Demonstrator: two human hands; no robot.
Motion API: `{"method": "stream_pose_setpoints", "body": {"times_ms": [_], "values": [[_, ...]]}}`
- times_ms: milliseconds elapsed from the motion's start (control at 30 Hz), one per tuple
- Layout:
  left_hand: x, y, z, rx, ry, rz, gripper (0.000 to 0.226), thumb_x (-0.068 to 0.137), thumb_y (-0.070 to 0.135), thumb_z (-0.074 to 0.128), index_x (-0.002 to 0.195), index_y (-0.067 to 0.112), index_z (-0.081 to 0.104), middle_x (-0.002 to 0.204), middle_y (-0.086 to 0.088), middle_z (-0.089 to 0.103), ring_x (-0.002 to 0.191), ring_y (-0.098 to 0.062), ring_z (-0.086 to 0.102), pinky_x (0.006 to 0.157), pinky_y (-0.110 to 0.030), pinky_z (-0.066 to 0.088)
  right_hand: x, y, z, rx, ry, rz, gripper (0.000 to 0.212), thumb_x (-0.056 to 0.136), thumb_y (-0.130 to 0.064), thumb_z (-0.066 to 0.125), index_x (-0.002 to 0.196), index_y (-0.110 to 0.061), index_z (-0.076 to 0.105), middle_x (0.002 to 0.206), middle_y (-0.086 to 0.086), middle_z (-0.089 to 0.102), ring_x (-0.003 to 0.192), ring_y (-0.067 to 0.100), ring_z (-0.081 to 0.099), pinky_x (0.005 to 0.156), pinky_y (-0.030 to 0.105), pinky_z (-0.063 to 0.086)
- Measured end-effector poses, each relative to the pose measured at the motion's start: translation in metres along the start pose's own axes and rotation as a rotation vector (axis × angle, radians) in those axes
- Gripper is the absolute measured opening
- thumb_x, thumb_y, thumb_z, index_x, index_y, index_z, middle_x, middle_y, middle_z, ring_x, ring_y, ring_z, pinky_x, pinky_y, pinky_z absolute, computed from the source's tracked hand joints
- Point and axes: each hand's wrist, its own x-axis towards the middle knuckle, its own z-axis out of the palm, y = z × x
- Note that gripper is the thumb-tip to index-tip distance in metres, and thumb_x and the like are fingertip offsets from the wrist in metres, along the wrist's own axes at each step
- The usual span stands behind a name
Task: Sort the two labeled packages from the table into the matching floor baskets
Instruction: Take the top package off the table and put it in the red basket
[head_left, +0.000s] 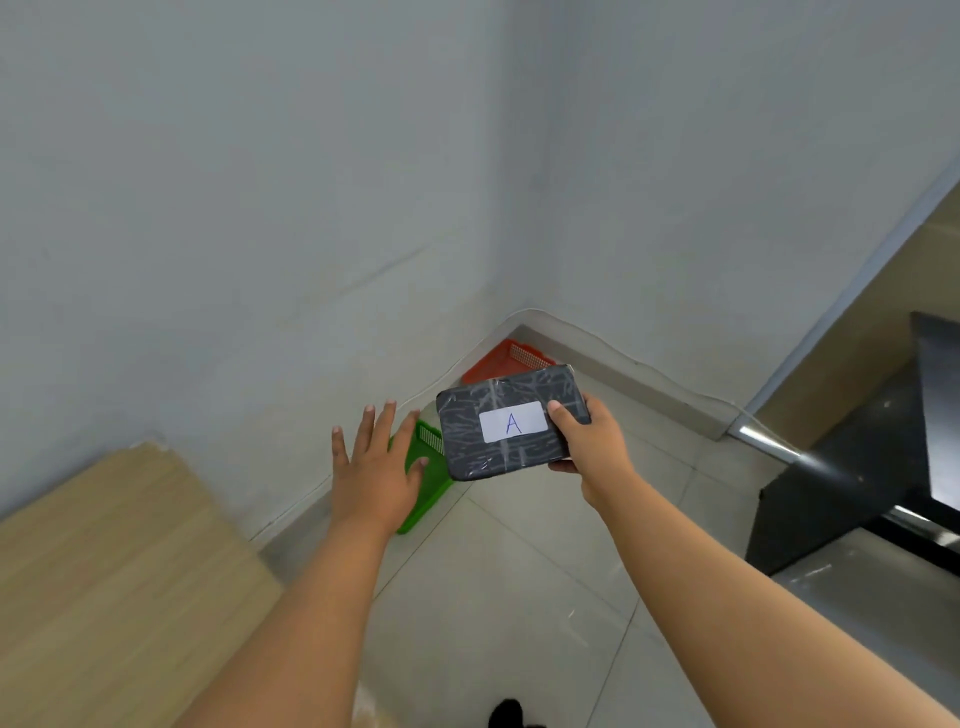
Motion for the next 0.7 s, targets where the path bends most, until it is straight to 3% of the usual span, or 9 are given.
{"method": "stream_pose_setpoints", "body": {"times_ms": [333, 500, 700], "values": [[0.157, 0.059, 0.017, 0.003, -0.016, -0.017, 0.062, 0.095, 0.046, 0.033, 0.15, 0.033, 0.006, 0.163, 0.001, 0.001, 0.15, -0.021, -0.004, 0.119, -0.054, -0.003, 0.166, -0.049, -0.031, -0.023, -0.012, 0.008, 0.044, 0.09, -0.031, 0.062, 0.131, -0.021, 0.05, 0.107, 0.004, 0.068, 0.082, 0.019, 0.068, 0.056, 0.032, 0.057], [0.23, 0.097, 0.033, 0.011, 0.003, -0.035, 0.063, 0.095, 0.045, 0.035, 0.15, 0.033, 0.006, 0.163, 0.001, 0.002, 0.15, -0.021, -0.003, 0.119, -0.052, -0.003, 0.253, -0.067, -0.056, 0.013, -0.045, 0.016, 0.04, 0.091, -0.03, 0.062, 0.129, -0.022, 0.051, 0.098, -0.003, 0.066, 0.081, 0.017, 0.067, 0.068, 0.041, 0.06], [0.327, 0.159, 0.06, -0.076, 0.0, -0.129, 0.068, 0.093, 0.038, 0.046, 0.15, 0.03, 0.01, 0.162, -0.002, 0.004, 0.15, -0.023, 0.002, 0.121, -0.049, 0.01, 0.379, -0.1, -0.087, -0.052, -0.115, -0.039, 0.031, 0.091, -0.028, 0.061, 0.12, -0.024, 0.054, 0.093, -0.006, 0.064, 0.079, 0.014, 0.065, 0.054, 0.031, 0.056]]}}
